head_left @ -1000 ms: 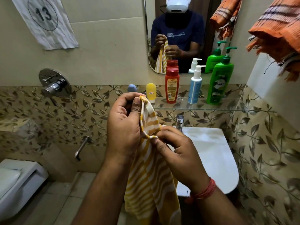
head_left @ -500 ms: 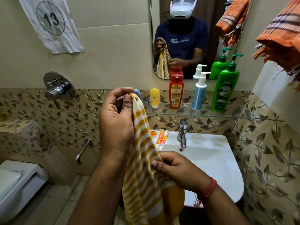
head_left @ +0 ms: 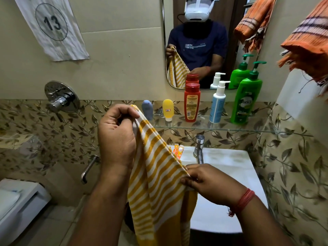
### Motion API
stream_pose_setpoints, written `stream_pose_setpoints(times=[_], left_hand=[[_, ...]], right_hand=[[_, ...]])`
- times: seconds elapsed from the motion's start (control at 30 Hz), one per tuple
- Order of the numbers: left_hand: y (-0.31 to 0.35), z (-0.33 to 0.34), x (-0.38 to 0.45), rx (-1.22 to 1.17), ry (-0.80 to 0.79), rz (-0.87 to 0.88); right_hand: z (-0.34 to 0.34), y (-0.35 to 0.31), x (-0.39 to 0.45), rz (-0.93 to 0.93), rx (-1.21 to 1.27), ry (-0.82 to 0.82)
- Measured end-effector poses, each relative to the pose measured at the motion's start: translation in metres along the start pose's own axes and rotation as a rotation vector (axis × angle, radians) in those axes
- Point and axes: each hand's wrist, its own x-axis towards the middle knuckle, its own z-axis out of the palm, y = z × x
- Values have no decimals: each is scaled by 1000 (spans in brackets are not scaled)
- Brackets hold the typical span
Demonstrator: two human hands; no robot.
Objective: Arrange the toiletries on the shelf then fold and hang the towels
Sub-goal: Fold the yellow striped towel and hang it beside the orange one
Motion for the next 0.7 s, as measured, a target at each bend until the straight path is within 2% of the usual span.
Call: stream_pose_setpoints(times=[0.13,0.23,0.3,0.37,0.43,0.57,0.7], left_hand=[[-5,-3,8,19,79,-18],[-8,-2,11,12,125,-25],[-8,-2,13,-13,179,-18],[-8,-3,16,-30,212,24],[-10,-3,17,-28,208,26],[-18,-5,18,9,191,-85],[-24,-6,22,65,174,-195]], right_hand=[[-7,-5,-2,-54,-223,171],[-4,-3,1,-92,-192,234],[2,3,4,-109,87,292],[6,7,6,-27,590,402],[9,12,6,76,869,452],[5,7,5,57,784,377],[-3,1,1,-43,501,355]])
